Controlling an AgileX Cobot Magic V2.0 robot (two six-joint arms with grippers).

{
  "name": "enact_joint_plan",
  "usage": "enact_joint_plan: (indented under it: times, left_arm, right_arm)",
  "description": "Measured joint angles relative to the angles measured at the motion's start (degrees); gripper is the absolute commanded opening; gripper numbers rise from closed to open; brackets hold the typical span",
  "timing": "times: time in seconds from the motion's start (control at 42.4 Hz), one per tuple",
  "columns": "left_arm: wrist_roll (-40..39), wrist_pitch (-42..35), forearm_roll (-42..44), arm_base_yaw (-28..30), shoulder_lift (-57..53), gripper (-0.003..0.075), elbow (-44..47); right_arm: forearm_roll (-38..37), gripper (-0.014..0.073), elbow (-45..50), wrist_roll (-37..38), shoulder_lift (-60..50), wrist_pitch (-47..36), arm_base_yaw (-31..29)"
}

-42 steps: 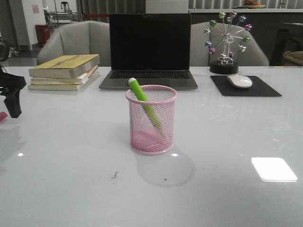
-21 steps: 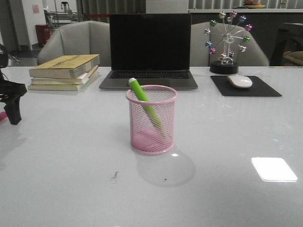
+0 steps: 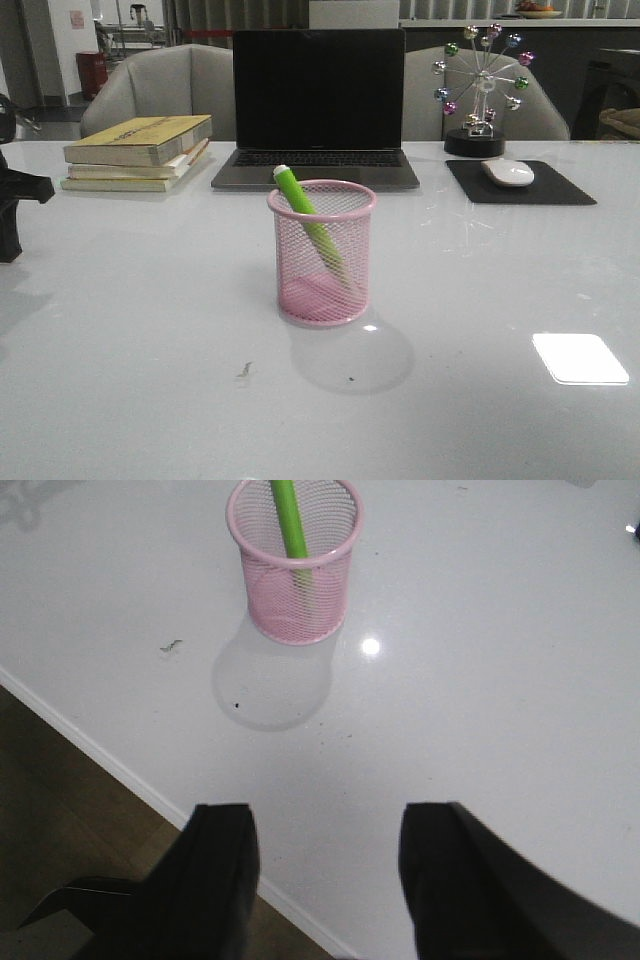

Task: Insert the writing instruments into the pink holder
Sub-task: 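Lift the pink marker and carry it over the pink holder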

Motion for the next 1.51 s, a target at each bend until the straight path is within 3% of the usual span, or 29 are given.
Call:
enact_joint_plan:
  times: [0.165,0.449,0.614,0.779,0.992,1.11,1.275,1.511]
  left_arm:
    - [4.6,-4.8,-4.5,0.0,-7.8,0.0091,7.0]
    - [11.1,-20.9,-13.3,-1.2,-31.8,0.0091,25.8]
    - [11.3,-32.4,-14.3,-7.5,-44.6,0.0091,37.5]
    - [11.4,-47.4,-18.1,-19.4,-53.2,0.0091,46.8]
    - [11.5,-68.6,-21.2,-38.1,-51.3,0.0091,50.3]
    - [11.6,-81.9,-21.3,-45.3,-46.1,0.0091,50.3]
    - [11.6,-96.3,-21.8,-50.2,-37.7,0.0091,49.2]
    - [11.6,-101.1,-21.8,-51.5,-26.3,0.0091,43.7]
  right_arm:
    - [0.0,0.0446,0.0,-0.1,0.0,0.1,0.0]
    - [0.0,0.0446,0.0,-0.1,0.0,0.2,0.0]
    - [0.0,0.0446,0.0,-0.1,0.0,0.2,0.0]
    - [0.0,0.0446,0.0,-0.1,0.0,0.2,0.0]
    - [0.0,0.0446,0.0,-0.1,0.0,0.2,0.0]
    - [0.0,0.0446,0.0,-0.1,0.0,0.2,0.0]
    - [0.0,0.0446,0.0,-0.1,0.0,0.2,0.0]
    - [0.0,0.0446,0.0,-0.1,0.0,0.2,0.0]
